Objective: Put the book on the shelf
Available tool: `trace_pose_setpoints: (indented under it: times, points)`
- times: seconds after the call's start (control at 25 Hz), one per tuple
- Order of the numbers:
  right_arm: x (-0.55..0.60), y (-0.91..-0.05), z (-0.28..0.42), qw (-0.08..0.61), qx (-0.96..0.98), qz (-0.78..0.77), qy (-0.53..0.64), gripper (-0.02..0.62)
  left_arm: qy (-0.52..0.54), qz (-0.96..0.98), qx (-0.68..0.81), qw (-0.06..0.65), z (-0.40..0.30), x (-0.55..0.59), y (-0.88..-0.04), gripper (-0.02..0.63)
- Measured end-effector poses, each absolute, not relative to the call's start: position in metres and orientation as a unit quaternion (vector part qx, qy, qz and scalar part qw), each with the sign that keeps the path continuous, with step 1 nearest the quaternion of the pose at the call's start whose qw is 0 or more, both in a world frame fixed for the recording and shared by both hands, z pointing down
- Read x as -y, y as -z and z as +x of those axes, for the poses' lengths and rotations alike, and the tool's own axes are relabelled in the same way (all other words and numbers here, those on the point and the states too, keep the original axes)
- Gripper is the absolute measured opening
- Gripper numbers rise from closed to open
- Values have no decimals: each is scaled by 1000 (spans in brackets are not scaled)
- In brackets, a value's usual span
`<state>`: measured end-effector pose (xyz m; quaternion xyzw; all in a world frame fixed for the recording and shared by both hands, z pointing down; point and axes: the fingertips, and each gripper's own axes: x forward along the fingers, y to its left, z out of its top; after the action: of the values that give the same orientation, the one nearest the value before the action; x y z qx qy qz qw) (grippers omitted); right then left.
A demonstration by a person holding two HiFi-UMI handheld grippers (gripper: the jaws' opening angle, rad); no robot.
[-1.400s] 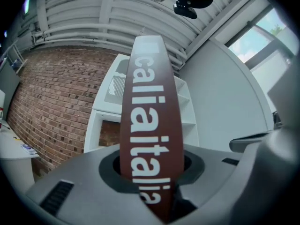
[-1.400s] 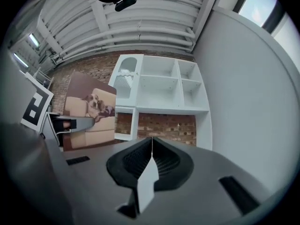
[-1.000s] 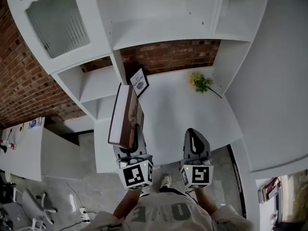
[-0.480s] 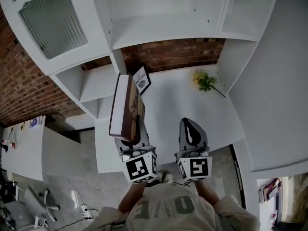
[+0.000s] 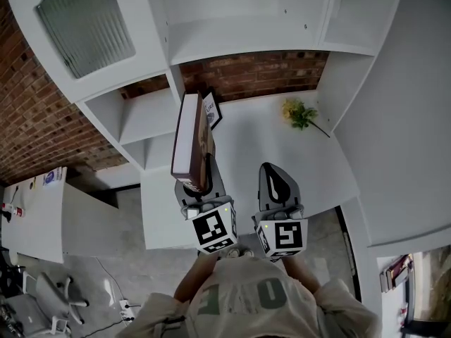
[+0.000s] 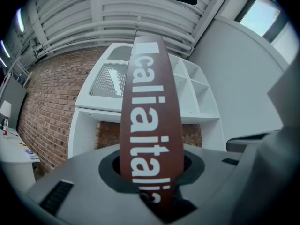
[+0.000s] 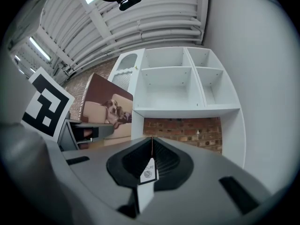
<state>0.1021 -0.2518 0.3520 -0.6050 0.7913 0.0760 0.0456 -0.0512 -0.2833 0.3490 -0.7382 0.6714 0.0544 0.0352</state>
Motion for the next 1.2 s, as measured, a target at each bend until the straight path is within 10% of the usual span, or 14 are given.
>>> trace_pose_setpoints:
  times: [1.2]
  points:
    - [234, -334, 106, 117, -777, -617, -47, 17, -62, -672, -722, 151, -45, 439, -95, 150]
